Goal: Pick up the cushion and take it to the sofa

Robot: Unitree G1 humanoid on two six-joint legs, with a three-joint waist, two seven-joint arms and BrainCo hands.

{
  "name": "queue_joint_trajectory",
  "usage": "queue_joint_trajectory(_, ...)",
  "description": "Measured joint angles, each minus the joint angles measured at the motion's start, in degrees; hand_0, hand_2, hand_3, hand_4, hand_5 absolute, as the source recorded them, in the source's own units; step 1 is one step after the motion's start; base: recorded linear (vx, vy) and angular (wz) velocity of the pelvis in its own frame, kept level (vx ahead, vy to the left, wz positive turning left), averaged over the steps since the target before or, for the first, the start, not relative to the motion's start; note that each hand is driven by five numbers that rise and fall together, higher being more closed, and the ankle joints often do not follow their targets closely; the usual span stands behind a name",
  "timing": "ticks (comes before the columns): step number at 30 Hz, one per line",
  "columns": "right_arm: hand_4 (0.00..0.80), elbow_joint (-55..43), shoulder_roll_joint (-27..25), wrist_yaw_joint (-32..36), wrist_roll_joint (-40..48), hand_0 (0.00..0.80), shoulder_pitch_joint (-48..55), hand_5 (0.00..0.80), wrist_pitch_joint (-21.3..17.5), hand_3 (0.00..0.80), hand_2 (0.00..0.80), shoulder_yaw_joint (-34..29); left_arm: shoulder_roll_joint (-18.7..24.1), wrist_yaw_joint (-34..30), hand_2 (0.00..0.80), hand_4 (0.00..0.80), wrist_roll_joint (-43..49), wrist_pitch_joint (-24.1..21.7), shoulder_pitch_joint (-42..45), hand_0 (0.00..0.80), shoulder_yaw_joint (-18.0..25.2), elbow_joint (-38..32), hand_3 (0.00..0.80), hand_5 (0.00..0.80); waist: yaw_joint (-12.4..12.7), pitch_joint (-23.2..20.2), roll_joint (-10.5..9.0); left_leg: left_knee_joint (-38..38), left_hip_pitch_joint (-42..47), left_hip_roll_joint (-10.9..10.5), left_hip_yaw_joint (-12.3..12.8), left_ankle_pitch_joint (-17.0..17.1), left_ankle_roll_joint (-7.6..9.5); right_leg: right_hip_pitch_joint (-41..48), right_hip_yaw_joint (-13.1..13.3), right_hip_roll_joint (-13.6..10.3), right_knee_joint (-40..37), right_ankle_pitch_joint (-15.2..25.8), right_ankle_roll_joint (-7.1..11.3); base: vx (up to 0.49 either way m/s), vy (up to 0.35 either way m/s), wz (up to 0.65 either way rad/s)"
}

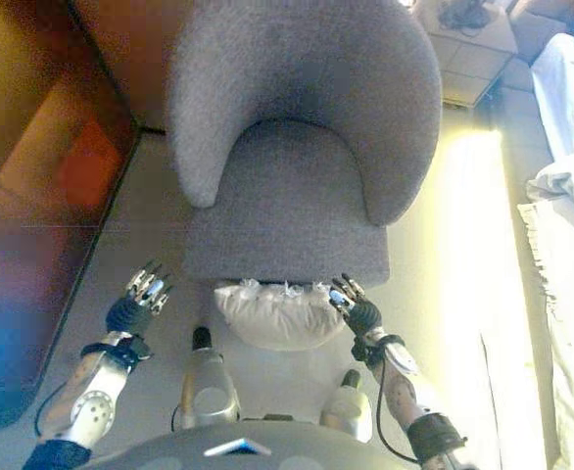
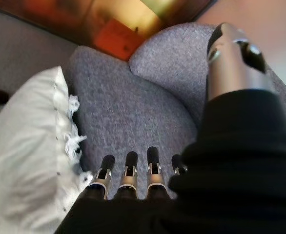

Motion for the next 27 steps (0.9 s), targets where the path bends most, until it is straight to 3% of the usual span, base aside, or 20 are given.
queue_joint_trajectory(4,0.000,3.8,-0.1,-3.3,-4.9,0.000,-1.1,0.000,0.3,0.000,0.000,-0.4,-3.5,0.3,0.000,0.000,-3.4,2.3,-1.0,0.000,-2.1,4.2,0.000,0.000,-0.4,-1.3,1.55,-1.6,1.8,-0.5,0.8,0.8,-0.52,1.6,-0.1,-0.4,-0.1,-1.3,0.20,0.021,-0.037,0.07)
queue_joint_trajectory(7,0.000,11.8,0.2,-8.0,-6.9,0.000,-4.5,0.000,-0.9,0.000,0.000,-0.5,-3.8,0.1,0.000,0.000,-3.0,2.8,-3.7,0.000,-5.2,8.6,0.000,0.000,-0.4,-1.8,2.52,-1.5,0.9,-2.1,0.7,0.4,-0.63,0.2,-0.1,-2.2,1.7,-2.4,-0.20,-0.065,0.041,0.11)
queue_joint_trajectory(10,0.000,14.5,0.1,-10.9,-6.9,0.000,-6.6,0.000,-2.0,0.000,0.000,-0.9,-2.4,1.0,0.000,0.000,-0.6,2.6,-6.6,0.000,-8.2,8.7,0.000,0.000,-0.3,-1.0,3.10,2.1,-3.2,-3.4,-0.4,-0.8,-0.03,-4.8,1.0,-4.3,6.4,-3.9,-0.27,-0.090,0.011,0.04)
queue_joint_trajectory(15,0.000,22.4,-0.8,-13.9,-6.9,0.000,-15.8,0.000,-4.3,0.000,0.000,-1.7,-0.6,3.0,0.000,0.000,3.8,1.2,-14.4,0.000,-12.3,11.9,0.000,0.000,-0.3,4.1,5.52,13.9,-12.2,-3.3,-3.7,-5.5,0.62,-14.2,4.9,-5.6,17.4,-7.1,-0.20,-0.165,-0.052,-0.11)
queue_joint_trajectory(21,0.000,22.7,-2.2,-19.5,-7.6,0.000,-27.9,0.000,-6.0,0.000,0.000,-0.2,0.5,9.9,0.000,0.000,5.9,-3.7,-25.5,0.000,-14.3,15.8,0.000,0.000,-1.9,12.9,5.86,20.7,-24.6,-3.6,-4.5,-4.8,1.60,-30.2,8.6,-6.7,28.8,-7.5,-0.35,-0.222,0.013,-0.10)
queue_joint_trajectory(27,0.000,22.2,-3.5,-23.8,-9.3,0.000,-32.6,0.000,-5.9,0.000,0.000,-0.2,0.5,15.9,0.000,0.000,9.9,-6.0,-30.6,0.000,-14.2,19.0,0.000,0.000,-1.9,15.5,5.49,22.4,-31.5,-2.4,-4.8,-3.7,2.41,-39.8,9.3,-6.6,37.5,-10.1,-0.41,-0.114,-0.049,0.04)
